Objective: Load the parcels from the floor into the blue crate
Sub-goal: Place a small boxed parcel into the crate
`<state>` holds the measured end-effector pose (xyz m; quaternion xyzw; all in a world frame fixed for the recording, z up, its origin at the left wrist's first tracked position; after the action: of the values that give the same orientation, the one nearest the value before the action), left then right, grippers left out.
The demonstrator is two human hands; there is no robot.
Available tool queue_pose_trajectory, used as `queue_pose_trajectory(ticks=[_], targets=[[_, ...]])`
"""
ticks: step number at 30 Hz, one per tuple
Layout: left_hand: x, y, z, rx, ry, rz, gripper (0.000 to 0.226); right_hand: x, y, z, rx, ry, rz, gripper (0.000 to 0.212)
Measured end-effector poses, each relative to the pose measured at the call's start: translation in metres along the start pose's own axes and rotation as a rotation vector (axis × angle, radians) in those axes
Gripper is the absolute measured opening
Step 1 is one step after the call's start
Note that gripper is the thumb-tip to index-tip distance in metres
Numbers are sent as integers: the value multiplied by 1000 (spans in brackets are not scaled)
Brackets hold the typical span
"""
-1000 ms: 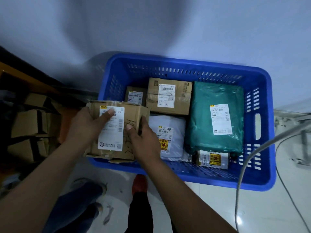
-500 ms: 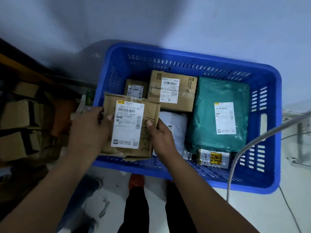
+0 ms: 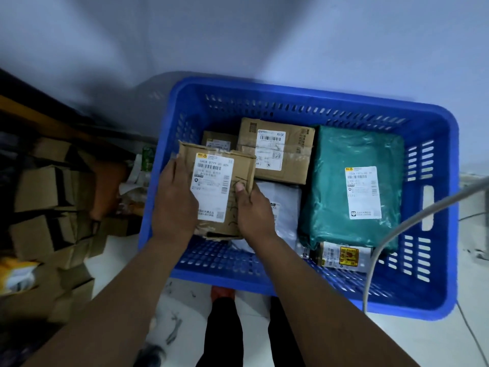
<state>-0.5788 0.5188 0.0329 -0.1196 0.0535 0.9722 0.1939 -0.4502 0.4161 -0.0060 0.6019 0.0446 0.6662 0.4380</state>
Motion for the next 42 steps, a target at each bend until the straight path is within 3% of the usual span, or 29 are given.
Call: queue_pose_trajectory(ticks=[14, 26, 32, 37, 42], targets=[[28, -2, -21, 29, -5, -30, 68, -4, 1, -22, -40, 245, 60, 54], [32, -3, -15, 53, 152, 128, 55, -7, 4, -23, -39, 214, 12, 59], [23, 2, -6, 10, 77, 64, 53, -15, 5, -25, -55, 133, 49, 58], [14, -2, 2, -78, -247, -212, 53, -5, 10, -20, -136, -49, 180, 68], [-6, -4, -4, -59, -307, -329, 63, 15, 14, -17, -220, 26, 338, 69]])
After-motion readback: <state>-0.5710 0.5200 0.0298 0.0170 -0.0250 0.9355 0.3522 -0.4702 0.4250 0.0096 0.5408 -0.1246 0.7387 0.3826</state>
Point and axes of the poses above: each hand's wrist, its own y-axis away from the middle knuckle, its own z-axis out of the back of the hand, x = y × z, the point moved 5 cm from there along -y, towards the middle knuckle, and after that the axes turned 6 degrees about -y, right-handed, at the moved point
